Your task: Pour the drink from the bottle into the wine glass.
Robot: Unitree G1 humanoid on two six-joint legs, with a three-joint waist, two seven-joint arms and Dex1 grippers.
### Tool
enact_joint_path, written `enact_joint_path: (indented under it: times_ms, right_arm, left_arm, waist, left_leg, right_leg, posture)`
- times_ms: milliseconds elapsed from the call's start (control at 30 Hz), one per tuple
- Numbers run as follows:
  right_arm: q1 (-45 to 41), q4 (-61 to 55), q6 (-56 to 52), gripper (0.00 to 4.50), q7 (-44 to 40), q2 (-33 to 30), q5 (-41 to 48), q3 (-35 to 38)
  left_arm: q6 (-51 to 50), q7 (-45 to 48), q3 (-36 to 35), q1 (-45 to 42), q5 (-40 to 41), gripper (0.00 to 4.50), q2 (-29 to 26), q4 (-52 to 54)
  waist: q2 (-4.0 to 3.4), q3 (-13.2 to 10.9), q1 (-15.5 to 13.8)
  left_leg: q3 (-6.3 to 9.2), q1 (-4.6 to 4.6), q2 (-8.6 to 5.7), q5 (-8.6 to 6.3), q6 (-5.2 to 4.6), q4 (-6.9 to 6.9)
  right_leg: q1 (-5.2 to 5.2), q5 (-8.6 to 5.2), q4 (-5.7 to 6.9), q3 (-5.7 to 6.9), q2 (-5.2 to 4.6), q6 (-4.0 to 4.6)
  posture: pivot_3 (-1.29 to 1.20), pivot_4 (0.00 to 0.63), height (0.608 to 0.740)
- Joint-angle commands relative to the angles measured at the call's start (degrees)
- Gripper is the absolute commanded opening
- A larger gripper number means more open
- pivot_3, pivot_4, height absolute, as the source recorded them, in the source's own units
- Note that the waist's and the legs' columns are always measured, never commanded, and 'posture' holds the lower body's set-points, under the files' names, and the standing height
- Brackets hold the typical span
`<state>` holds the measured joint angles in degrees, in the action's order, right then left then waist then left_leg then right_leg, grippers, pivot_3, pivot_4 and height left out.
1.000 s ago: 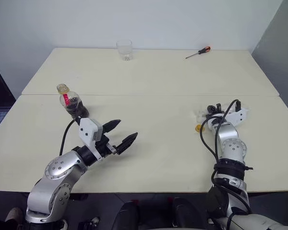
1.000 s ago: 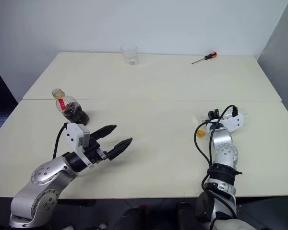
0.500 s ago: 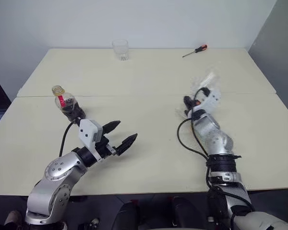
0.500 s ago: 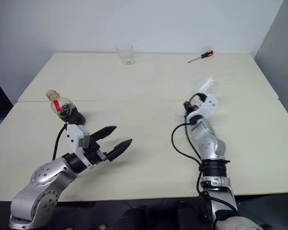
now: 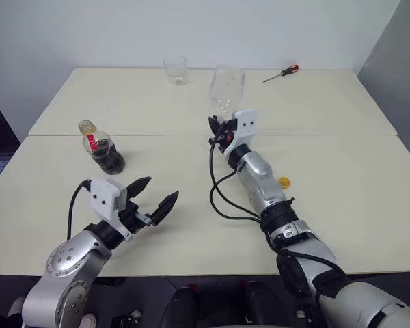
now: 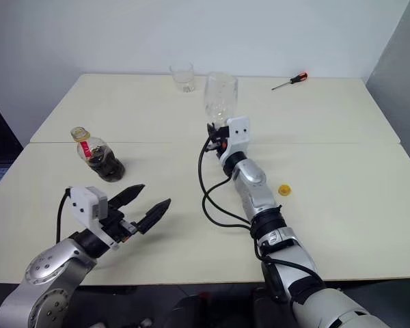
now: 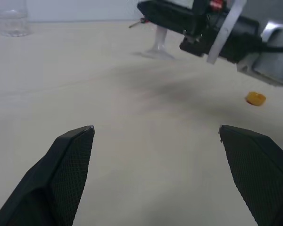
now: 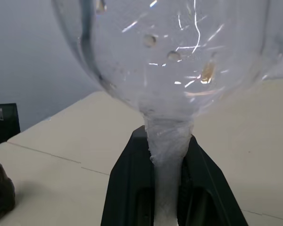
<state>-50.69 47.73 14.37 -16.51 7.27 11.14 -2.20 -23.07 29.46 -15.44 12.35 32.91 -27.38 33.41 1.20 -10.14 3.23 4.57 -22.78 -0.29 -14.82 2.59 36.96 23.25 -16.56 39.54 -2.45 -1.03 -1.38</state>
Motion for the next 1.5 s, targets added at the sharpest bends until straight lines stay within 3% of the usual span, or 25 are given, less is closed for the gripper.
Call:
enact_joint_path:
  times_ms: [33, 600, 1000, 1433, 1500]
  right_arm:
    - [-2.6, 3.7, 7.4, 0.21, -1.4, 1.8, -2.6, -0.5]
    - [-3.7, 14.5, 16.6, 0.21, -1.7, 8.0, -6.2, -1.6]
    - [-5.1, 18.4, 16.5, 0.21, -1.1, 7.3, -6.2, -0.8]
    - [-4.2, 19.6, 17.2, 0.21, -0.3, 7.8, -8.0, -1.4]
    - [-4.0, 19.5, 17.2, 0.94, -0.5, 7.6, -8.0, -1.4]
  left_arm:
    - [3.4, -0.3, -2.0, 2.9, -1.0, 4.50, 1.0, 2.5]
    - [5.9, -4.2, -4.0, 7.3, -2.2, 4.50, 3.2, 5.9]
    - [7.5, -3.7, -2.7, 13.0, -2.4, 4.50, 4.4, 8.3]
    - [6.6, -3.7, -2.0, 10.6, -2.4, 4.50, 3.7, 8.2]
    - [6.3, -3.7, -1.9, 10.0, -2.3, 4.50, 3.5, 8.0]
  waist:
    - [-0.01, 0.0, 0.0]
    - [0.00, 0.0, 0.0]
    - [0.00, 0.0, 0.0]
    - [0.00, 0.0, 0.0]
    - [0.00, 0.0, 0.0]
  left_leg:
    - [0.00, 0.00, 0.00, 0.00, 0.00, 0.00]
    - [0.03, 0.02, 0.01, 0.00, 0.00, 0.01]
    - [0.03, 0.03, 0.00, 0.00, 0.00, 0.01]
    - [0.02, 0.08, 0.00, 0.00, 0.00, 0.02]
    - [0.03, 0.08, 0.00, 0.00, 0.00, 0.02]
  right_leg:
    - [0.00, 0.00, 0.00, 0.00, 0.00, 0.00]
    - [-0.02, 0.00, 0.04, 0.01, 0.00, 0.01]
    - [-0.03, 0.00, 0.04, 0.01, 0.00, 0.01]
    - [-0.07, 0.00, 0.08, 0.01, 0.01, 0.01]
    - [-0.07, 0.00, 0.08, 0.02, 0.01, 0.01]
  posture:
    - [0.00, 0.150, 0.740]
    - [0.00, 0.150, 0.740]
    - [0.00, 0.150, 0.740]
    - [0.00, 0.150, 0.740]
    - [0.00, 0.150, 0.740]
